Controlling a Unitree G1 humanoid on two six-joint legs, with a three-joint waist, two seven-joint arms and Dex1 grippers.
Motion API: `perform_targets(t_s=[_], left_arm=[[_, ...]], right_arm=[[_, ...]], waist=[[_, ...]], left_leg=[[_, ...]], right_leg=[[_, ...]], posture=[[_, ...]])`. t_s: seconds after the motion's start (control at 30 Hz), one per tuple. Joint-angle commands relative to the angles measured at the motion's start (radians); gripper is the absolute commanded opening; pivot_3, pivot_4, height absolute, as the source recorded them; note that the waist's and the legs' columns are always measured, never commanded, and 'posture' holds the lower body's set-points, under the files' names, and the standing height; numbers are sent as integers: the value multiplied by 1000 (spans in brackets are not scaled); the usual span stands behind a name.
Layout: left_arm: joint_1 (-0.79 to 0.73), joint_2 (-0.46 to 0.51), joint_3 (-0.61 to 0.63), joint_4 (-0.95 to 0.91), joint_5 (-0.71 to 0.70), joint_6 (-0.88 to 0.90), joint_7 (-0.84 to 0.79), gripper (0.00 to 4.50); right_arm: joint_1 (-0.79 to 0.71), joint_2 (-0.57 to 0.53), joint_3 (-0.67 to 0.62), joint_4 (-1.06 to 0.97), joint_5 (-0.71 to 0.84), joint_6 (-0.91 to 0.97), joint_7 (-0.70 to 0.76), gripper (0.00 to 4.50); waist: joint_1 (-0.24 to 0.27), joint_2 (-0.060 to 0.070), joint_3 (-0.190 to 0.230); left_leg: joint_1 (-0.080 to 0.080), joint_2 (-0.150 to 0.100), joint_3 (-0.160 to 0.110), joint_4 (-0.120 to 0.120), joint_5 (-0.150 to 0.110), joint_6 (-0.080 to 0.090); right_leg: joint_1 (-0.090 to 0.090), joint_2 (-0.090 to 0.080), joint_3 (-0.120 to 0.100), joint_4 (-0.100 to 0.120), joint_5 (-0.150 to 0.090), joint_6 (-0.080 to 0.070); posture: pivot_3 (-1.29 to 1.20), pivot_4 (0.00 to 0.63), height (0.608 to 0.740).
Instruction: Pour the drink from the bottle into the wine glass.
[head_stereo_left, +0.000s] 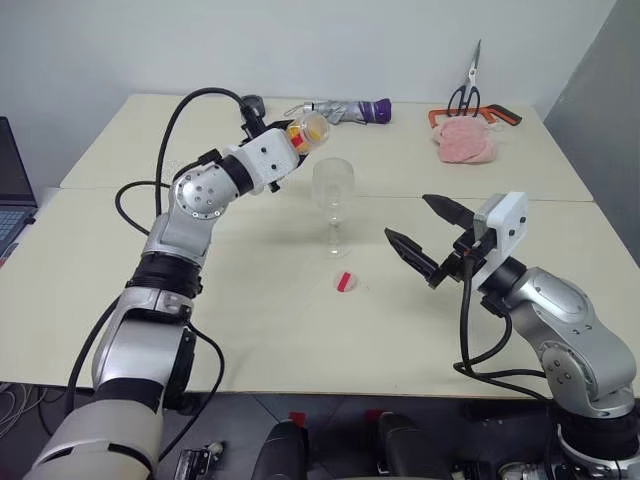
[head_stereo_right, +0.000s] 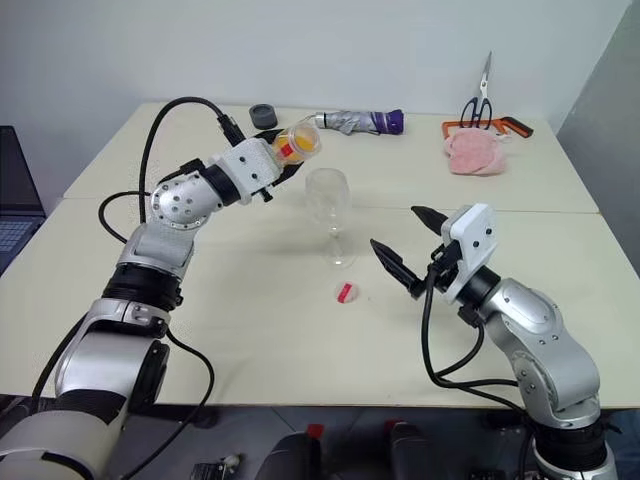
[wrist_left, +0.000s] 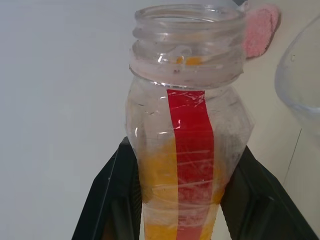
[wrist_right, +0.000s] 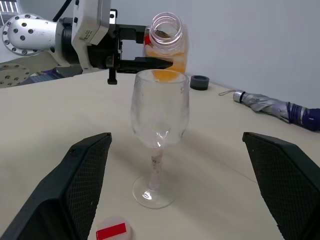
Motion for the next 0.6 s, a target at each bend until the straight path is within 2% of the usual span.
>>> perform_targets(t_s=[0.03,0.6], left_arm=[[-56,31,-4,1,37,-78,48,1671],[-124,86,-58,108,185,-231,169,1671]], right_arm=[[1,-12,-27,-61,67,-12,42,4500],[-22,-34,-13,-63,113,5,45,4500]], waist=[[-1,0,0],[0,0,0]], left_leg=[[0,0,0,0,0,0],[0,0,0,0,0,0]], right_leg=[[0,0,0,0,0,0],[0,0,0,0,0,0]], posture=[[0,150,740],[0,150,740]])
